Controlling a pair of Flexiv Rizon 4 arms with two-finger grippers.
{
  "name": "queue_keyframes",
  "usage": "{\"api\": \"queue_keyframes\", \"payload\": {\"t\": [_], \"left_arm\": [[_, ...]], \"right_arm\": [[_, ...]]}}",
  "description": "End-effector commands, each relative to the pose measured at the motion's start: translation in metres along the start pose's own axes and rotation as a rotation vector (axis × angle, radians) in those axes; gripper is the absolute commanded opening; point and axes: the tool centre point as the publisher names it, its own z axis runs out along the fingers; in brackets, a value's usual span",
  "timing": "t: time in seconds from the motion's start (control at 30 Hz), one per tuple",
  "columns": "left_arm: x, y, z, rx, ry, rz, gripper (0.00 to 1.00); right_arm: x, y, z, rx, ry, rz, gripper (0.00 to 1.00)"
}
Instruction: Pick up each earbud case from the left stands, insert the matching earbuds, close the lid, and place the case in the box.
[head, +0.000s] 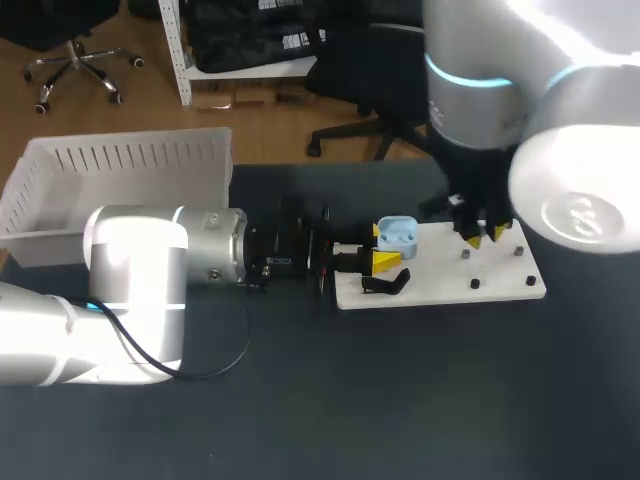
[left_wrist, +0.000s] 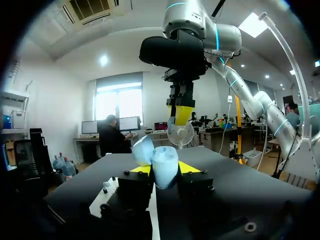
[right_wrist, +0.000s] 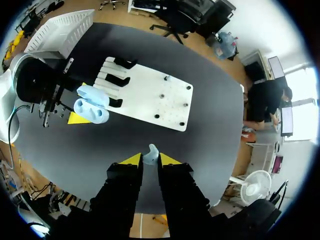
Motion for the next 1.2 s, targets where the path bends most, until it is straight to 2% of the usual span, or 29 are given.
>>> {"api": "queue_keyframes", "payload": {"t": [0.03,0.23,0.6,0.67,0.73,0.83,0.9,0.93,0.97,1.0,1.03,1.2], "left_arm": [[0.001,-0.001,0.000,-0.004,-0.003,0.003,0.00],[0.001,-0.001,0.000,-0.004,-0.003,0.003,0.00],[0.001,-0.001,0.000,-0.004,-0.003,0.003,0.00],[0.001,-0.001,0.000,-0.004,-0.003,0.003,0.00],[0.001,-0.001,0.000,-0.004,-0.003,0.003,0.00],[0.001,-0.001,0.000,-0.004,-0.003,0.003,0.00],[0.001,-0.001,0.000,-0.004,-0.003,0.003,0.00],[0.001,-0.001,0.000,-0.004,-0.003,0.003,0.00],[0.001,-0.001,0.000,-0.004,-0.003,0.003,0.00],[0.001,-0.001,0.000,-0.004,-0.003,0.003,0.00],[0.001,-0.001,0.000,-0.004,-0.003,0.003,0.00],[0.001,-0.001,0.000,-0.004,-0.003,0.003,0.00]], "right_arm": [[-0.004,0.026,-0.016,0.022,0.037,-0.004,0.00],[-0.004,0.045,-0.015,0.003,0.025,-0.023,0.00],[-0.004,0.045,-0.015,0.003,0.025,-0.023,0.00],[-0.007,0.052,-0.018,0.001,0.042,0.022,0.00],[-0.016,0.057,-0.024,-0.019,-0.001,0.103,0.00],[-0.025,0.068,-0.021,0.053,0.029,0.253,0.00],[-0.032,0.071,-0.026,-0.036,0.015,0.397,0.00],[-0.033,0.073,-0.028,0.035,0.006,0.421,0.00],[-0.034,0.072,-0.027,0.047,0.012,0.441,0.00],[-0.035,0.074,-0.028,0.015,0.014,0.452,0.00],[-0.036,0.074,-0.027,0.032,0.023,0.468,0.00],[-0.038,0.072,-0.020,0.008,0.060,0.510,0.00]]}}
